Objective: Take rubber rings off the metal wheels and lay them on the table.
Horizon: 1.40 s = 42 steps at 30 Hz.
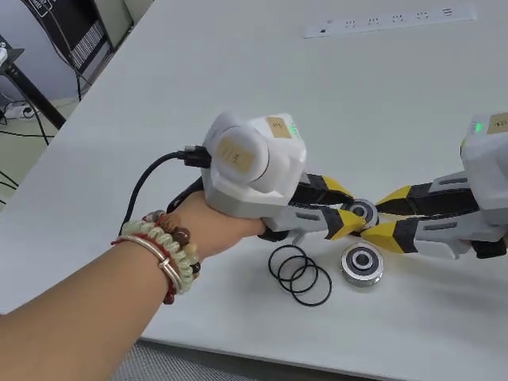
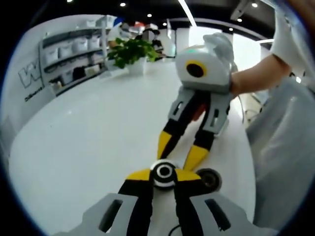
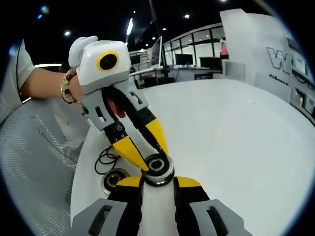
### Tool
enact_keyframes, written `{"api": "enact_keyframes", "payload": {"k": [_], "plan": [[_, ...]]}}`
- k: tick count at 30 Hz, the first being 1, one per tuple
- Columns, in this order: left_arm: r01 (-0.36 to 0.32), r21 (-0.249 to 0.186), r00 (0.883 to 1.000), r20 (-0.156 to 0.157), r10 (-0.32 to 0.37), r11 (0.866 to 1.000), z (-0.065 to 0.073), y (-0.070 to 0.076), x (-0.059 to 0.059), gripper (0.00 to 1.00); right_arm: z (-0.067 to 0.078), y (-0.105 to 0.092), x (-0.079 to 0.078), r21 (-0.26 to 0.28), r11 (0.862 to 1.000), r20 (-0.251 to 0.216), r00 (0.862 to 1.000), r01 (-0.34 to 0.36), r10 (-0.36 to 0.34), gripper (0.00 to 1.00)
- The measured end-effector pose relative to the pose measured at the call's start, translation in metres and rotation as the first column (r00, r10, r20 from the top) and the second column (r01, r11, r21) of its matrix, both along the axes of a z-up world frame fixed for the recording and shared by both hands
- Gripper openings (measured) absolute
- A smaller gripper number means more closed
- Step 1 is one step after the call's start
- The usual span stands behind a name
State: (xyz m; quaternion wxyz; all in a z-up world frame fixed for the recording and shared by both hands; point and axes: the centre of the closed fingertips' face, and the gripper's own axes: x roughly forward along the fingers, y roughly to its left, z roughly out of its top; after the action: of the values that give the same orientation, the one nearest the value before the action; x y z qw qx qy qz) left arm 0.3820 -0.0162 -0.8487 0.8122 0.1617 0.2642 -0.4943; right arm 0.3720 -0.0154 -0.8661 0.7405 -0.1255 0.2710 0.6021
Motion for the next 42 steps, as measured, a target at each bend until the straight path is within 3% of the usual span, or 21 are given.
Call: {"api": "enact_keyframes", "payload": {"k": [2, 4, 6, 17, 25, 30, 37, 42], "plan": [[0.006, -0.004, 1.000, 0.007, -0.006, 1.000, 0.0002, -0.0008, -0.0006, 0.16, 0.0000, 0.0001, -0.0002, 0.000, 1.000, 0.005, 1.000, -0.003, 0.003, 0.21], [0.003, -0.002, 1.000, -0.007, -0.003, 1.000, -0.0019, -0.0001, -0.0036, 0.14, -0.0001, 0.0000, -0.0002, 0.001, 1.000, 0.012, 1.000, -0.006, 0.006, 0.20], [0.005, -0.009, 1.000, 0.008, -0.005, 1.000, -0.0013, -0.0006, -0.0022, 0.14, -0.0002, -0.0006, -0.0002, -0.001, 1.000, 0.020, 1.000, -0.011, 0.011, 0.20], [-0.017, -0.033, 1.000, 0.004, 0.017, 0.999, -0.0018, 0.0003, -0.0004, 0.14, 0.0002, -0.0065, -0.0015, -0.030, 0.999, 0.070, 0.997, -0.030, 0.032, 0.11], [-0.025, -0.044, 1.000, 0.002, 0.025, 0.999, -0.0013, 0.0002, -0.0001, 0.14, -0.0001, -0.0069, -0.0017, -0.030, 0.999, 0.063, 0.998, -0.015, 0.017, 0.10], [-0.029, -0.045, 1.000, 0.004, 0.029, 0.999, -0.0010, -0.0002, -0.0003, 0.14, -0.0008, -0.0092, -0.0014, -0.037, 0.999, 0.075, 0.997, -0.013, 0.015, 0.02], [-0.030, -0.037, 0.999, 0.013, 0.031, 0.999, -0.0010, -0.0003, -0.0009, 0.14, -0.0008, -0.0085, -0.0012, -0.025, 0.999, 0.026, 0.999, 0.037, -0.037, 0.02], [-0.030, -0.038, 0.999, 0.012, 0.031, 0.999, -0.0010, -0.0002, -0.0012, 0.14, -0.0014, -0.0092, 0.0013, -0.003, 0.995, -0.046, 0.994, 0.100, -0.100, 0.00]]}}
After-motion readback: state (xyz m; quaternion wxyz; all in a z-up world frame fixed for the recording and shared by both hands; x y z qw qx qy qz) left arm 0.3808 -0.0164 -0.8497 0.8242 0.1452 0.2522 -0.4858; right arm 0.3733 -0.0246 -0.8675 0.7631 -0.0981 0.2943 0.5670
